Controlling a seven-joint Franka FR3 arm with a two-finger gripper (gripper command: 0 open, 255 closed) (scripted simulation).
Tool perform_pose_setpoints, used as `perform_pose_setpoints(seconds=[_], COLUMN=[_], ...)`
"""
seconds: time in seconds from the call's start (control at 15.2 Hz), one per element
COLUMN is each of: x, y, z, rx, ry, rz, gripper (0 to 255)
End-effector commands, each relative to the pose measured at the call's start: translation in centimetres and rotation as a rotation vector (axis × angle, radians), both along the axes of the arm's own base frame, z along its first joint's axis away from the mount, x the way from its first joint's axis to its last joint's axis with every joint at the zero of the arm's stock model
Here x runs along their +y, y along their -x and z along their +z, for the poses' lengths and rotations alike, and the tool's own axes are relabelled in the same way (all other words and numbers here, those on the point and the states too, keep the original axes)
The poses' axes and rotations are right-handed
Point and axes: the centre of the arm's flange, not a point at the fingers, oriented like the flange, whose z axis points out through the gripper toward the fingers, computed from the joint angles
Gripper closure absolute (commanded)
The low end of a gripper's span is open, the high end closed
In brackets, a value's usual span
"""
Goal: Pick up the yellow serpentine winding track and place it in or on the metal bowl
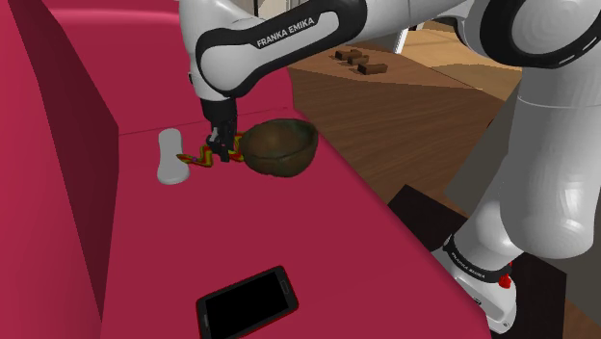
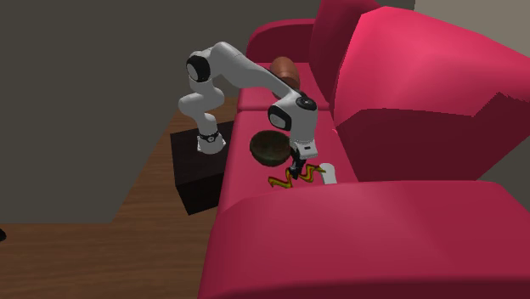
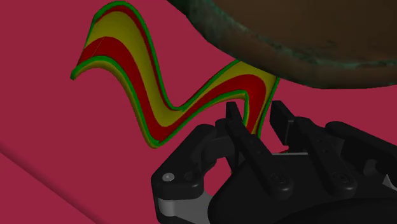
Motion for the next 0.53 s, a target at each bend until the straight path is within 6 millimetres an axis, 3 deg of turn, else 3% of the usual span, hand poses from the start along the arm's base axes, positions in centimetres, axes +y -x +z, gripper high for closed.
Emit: perform_pose_setpoints(seconds=[0.0,0.26,0.46], x=[0.0,0.0,0.0], y=[0.0,0.0,0.0], z=[-0.2,-0.2,1.4], rx=[0.003,0.003,0.003], ry=[0.001,0.001,0.001], rz=[0.001,0.001,0.001], gripper=[255,255,255])
